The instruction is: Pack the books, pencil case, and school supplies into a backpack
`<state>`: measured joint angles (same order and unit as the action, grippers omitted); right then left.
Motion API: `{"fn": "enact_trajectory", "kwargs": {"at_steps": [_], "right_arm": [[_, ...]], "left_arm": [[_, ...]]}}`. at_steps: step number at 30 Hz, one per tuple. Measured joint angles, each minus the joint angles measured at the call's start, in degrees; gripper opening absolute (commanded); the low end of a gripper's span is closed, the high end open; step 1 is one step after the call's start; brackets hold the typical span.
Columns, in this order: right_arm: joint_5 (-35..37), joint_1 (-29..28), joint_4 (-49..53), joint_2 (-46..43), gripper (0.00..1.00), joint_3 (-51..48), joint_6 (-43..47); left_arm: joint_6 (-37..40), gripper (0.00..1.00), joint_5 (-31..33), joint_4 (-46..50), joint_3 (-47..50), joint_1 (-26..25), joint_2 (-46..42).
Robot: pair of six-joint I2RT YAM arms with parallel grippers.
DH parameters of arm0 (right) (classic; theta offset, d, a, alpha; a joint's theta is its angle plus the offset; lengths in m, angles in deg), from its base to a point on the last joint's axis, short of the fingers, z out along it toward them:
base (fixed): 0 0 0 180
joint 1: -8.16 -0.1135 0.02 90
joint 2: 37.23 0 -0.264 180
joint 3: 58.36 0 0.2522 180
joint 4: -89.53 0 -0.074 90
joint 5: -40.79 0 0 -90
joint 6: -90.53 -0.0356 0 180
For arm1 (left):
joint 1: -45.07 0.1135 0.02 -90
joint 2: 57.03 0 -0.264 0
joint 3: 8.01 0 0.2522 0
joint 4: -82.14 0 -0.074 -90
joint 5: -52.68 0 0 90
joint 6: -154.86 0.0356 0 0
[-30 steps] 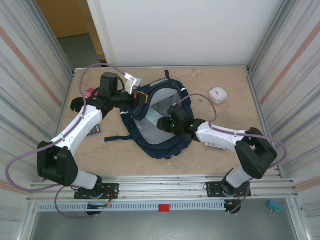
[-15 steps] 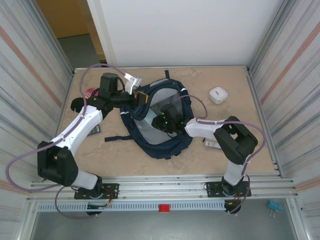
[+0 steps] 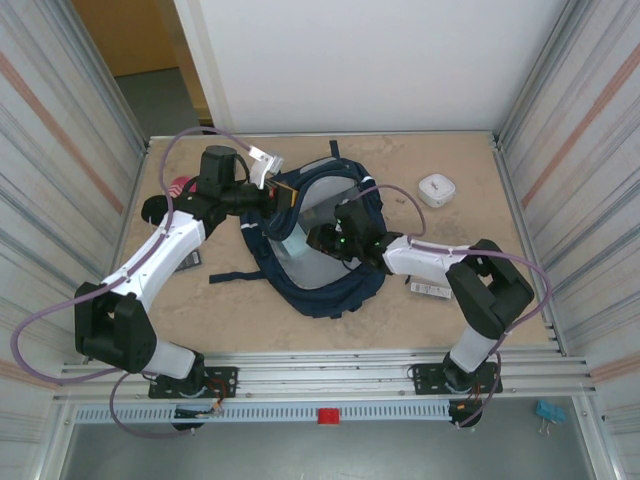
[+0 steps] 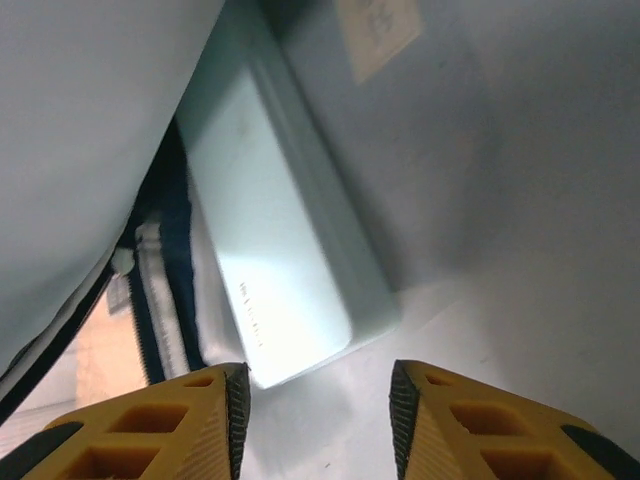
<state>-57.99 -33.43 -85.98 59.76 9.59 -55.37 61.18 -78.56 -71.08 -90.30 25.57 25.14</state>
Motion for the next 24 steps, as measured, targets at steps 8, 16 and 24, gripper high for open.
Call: {"fn": "enact_trajectory", "kwargs": {"at_steps": [8, 16, 24], "right_arm": [[-1.66, 0.42, -2.67, 8.31, 0.29, 5.22, 0.85], [-2.62, -2.73, -4.07, 8.74, 0.26, 5.25, 0.81], [-0.35, -3.89, -1.88, 4.52, 0.53, 3.54, 2.05]], "left_arm": [[0.5, 0.0, 0.02, 0.0, 0.11, 0.0, 0.0], [0.85, 0.0, 0.42, -0.02, 0.11, 0.0, 0.15], [0.83, 0.0, 1.38, -0.04, 0.59, 0.0, 0.24]]}}
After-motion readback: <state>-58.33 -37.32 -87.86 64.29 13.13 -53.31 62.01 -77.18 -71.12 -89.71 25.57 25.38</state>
